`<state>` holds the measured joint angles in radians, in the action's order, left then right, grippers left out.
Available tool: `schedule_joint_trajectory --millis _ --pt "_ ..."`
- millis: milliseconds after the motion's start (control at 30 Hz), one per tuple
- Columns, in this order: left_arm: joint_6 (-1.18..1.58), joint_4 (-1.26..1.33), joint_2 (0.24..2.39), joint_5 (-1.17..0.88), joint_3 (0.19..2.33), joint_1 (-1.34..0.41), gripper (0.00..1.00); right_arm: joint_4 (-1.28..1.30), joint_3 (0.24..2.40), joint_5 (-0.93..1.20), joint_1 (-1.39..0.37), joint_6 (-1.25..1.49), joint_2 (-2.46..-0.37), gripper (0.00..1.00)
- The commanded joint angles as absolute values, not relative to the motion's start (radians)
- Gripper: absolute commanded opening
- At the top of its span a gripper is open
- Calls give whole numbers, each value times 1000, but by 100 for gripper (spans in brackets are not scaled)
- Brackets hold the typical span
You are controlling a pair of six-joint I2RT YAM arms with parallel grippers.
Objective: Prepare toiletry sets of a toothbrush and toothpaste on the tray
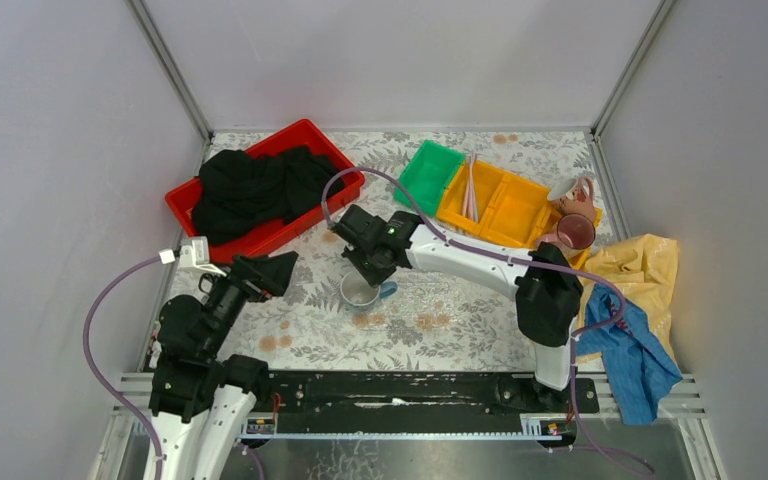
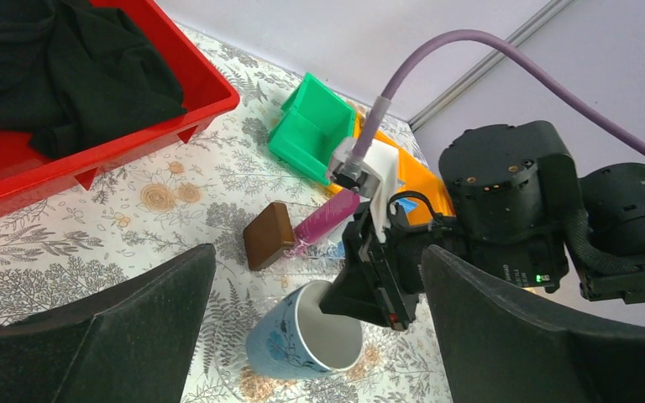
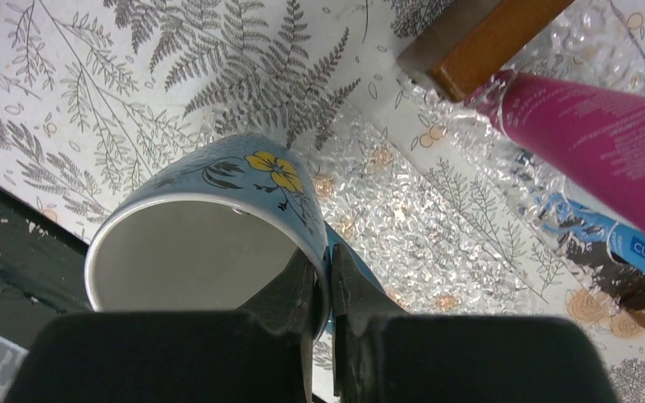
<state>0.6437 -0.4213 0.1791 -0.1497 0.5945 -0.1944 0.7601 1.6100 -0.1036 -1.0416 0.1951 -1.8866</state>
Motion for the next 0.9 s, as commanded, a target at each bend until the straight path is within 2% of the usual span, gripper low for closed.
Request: schedule_joint_trajectory --millis 0,133,300,667,800,867 --pt "612 -440 156 -131 626 -189 100 741 1693 -149 -1053 224 -1901 2" --pt "613 -439 150 -135 617 -189 100 735 1679 -158 -1061 216 -1912 11" --pt "624 -428 151 -151 602 -189 100 722 1657 -161 -1065 211 -1920 12" --pt "636 -428 144 -171 591 -189 100 707 1631 -170 -1065 204 -1937 22" --pt "639 -428 144 -176 591 -190 100 706 1628 -172 -1065 202 -1934 34" --pt "640 -428 143 -176 591 -189 100 704 1627 -168 -1065 196 -1924 43"
